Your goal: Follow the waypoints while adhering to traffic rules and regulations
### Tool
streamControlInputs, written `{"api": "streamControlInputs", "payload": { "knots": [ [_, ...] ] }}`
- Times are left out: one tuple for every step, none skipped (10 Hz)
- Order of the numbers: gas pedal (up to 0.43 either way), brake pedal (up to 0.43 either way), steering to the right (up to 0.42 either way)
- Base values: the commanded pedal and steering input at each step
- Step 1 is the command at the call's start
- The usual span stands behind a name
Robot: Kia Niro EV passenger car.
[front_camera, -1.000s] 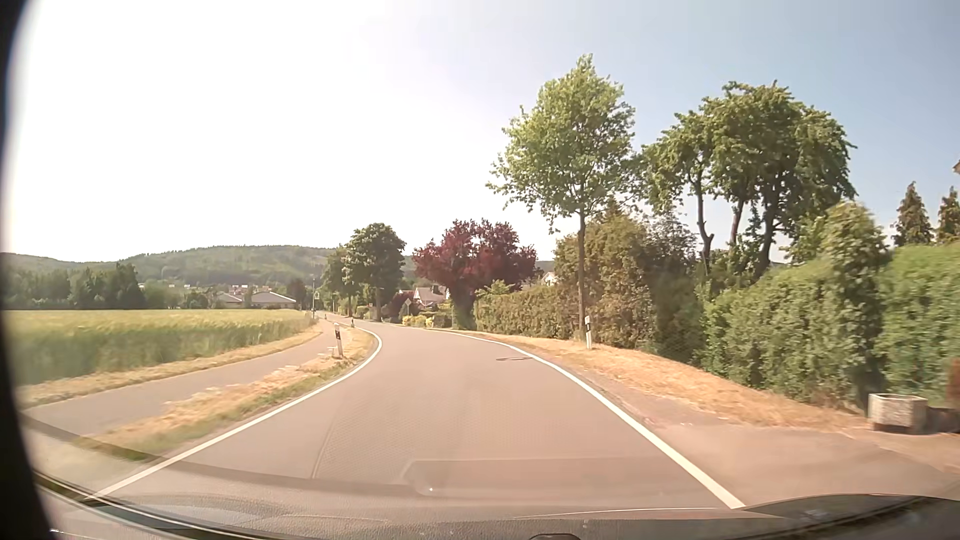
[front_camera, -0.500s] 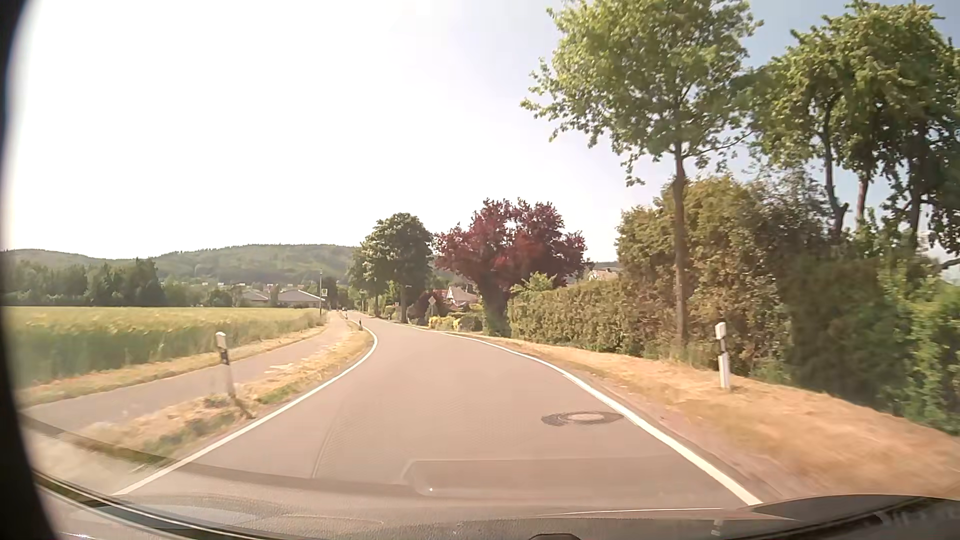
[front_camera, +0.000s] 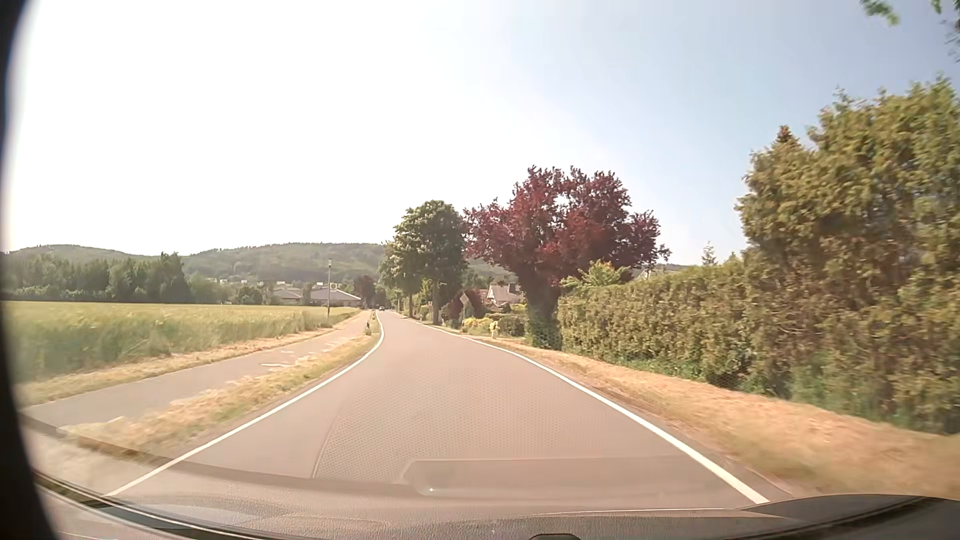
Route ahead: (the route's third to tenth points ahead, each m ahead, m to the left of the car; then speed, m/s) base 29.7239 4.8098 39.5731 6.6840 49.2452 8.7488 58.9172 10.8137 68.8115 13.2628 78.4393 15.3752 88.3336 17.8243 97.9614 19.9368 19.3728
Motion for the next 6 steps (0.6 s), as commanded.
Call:
{"api": "streamControlInputs", "payload": {
  "knots": [
    [0.260, 0.000, -0.045],
    [0.260, 0.000, -0.044],
    [0.260, 0.000, -0.044],
    [0.260, 0.000, -0.041],
    [0.268, 0.000, -0.039],
    [0.280, 0.000, -0.034]
  ]
}}
